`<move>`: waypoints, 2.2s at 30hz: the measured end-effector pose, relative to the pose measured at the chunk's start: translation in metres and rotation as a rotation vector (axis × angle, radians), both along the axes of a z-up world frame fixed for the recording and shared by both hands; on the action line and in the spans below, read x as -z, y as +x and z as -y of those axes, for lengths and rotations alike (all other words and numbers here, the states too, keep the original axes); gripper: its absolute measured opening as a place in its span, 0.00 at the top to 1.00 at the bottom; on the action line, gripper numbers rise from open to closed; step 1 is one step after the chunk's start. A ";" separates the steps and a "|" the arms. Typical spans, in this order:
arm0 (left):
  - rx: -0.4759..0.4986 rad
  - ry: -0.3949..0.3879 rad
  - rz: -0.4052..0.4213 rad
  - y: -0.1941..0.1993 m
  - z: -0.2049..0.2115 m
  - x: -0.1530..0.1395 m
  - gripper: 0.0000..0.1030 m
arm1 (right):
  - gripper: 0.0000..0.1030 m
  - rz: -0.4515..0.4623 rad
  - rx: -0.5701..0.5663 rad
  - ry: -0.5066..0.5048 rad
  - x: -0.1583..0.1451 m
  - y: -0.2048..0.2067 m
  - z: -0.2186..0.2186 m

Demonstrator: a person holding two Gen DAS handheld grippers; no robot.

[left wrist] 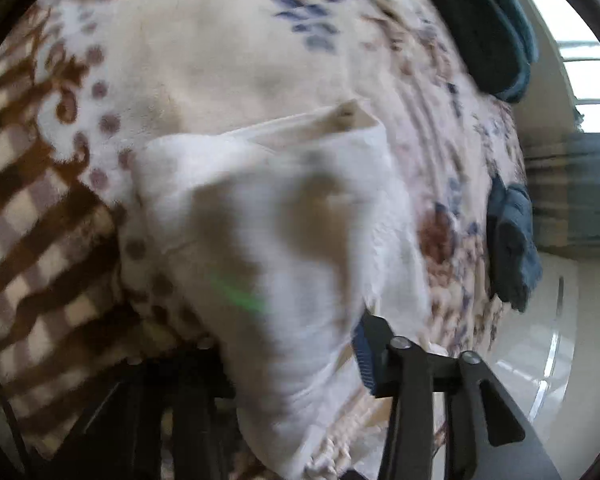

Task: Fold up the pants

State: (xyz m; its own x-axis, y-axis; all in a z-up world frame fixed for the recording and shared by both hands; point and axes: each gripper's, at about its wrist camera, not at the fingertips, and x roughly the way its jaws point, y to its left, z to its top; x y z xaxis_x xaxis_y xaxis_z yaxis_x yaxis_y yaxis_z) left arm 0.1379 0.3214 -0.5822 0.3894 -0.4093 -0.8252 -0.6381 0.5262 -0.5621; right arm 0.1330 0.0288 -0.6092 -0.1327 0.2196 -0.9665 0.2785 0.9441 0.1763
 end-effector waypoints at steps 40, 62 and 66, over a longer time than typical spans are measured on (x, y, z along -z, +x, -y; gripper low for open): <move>1.250 0.502 0.420 -0.073 0.470 -0.062 0.84 | 0.17 0.017 0.623 0.040 0.002 -0.198 0.351; 0.963 0.618 0.245 -0.046 0.355 -0.146 0.00 | 0.10 0.188 0.414 0.493 -0.038 -0.085 0.343; 0.788 0.621 0.123 0.005 0.290 -0.128 0.00 | 0.32 0.102 0.327 0.527 -0.008 -0.070 0.301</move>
State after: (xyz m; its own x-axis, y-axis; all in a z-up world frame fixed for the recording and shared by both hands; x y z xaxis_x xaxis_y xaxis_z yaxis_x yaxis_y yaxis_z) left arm 0.1432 0.0312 -0.4543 0.2900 -0.0978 -0.9520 0.0610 0.9946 -0.0836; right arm 0.0625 -0.2726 -0.6017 0.1090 0.6834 -0.7219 0.4953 0.5924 0.6355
